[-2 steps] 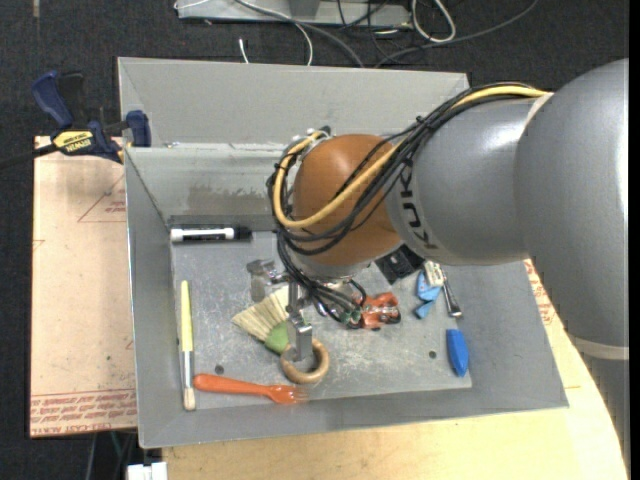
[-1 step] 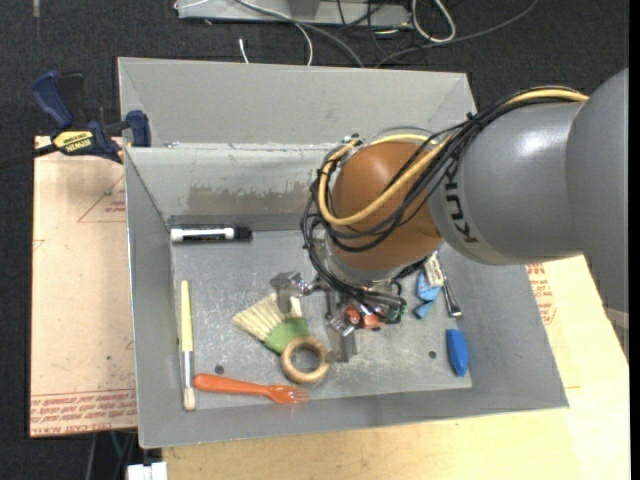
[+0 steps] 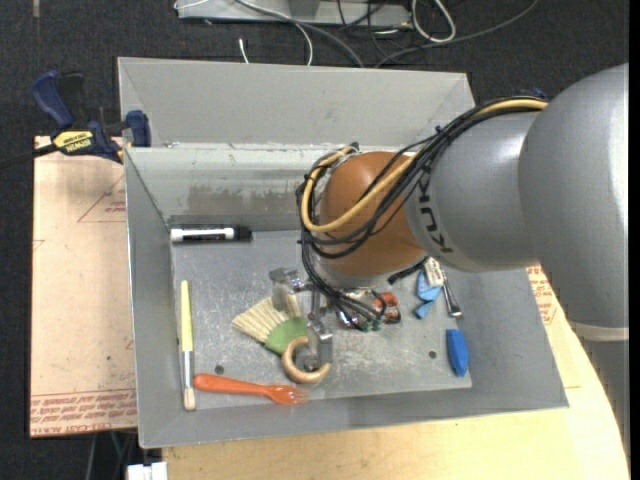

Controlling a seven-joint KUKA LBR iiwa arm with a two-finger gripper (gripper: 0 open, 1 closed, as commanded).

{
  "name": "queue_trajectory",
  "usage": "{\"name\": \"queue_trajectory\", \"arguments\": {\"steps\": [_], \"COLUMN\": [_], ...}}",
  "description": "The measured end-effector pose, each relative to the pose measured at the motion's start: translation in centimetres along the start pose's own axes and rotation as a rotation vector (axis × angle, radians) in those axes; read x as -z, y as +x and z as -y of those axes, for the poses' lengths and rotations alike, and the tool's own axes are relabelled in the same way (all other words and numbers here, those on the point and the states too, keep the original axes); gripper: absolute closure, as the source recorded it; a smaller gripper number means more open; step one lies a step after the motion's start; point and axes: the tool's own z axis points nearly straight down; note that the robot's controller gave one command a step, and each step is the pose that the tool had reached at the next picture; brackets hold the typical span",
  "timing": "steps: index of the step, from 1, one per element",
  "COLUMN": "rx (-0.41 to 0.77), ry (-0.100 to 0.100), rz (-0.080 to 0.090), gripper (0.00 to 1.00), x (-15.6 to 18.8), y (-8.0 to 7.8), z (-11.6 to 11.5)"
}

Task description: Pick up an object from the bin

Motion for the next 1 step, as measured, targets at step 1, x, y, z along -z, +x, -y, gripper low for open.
{"name": "queue_trajectory", "arguments": {"steps": [1], "rx": [0.136], "ry": [0.003], "rz": [-0.002], "gripper": [1.00], "x": [-0.46], "y": [0.61], "z": [-1.34]}}
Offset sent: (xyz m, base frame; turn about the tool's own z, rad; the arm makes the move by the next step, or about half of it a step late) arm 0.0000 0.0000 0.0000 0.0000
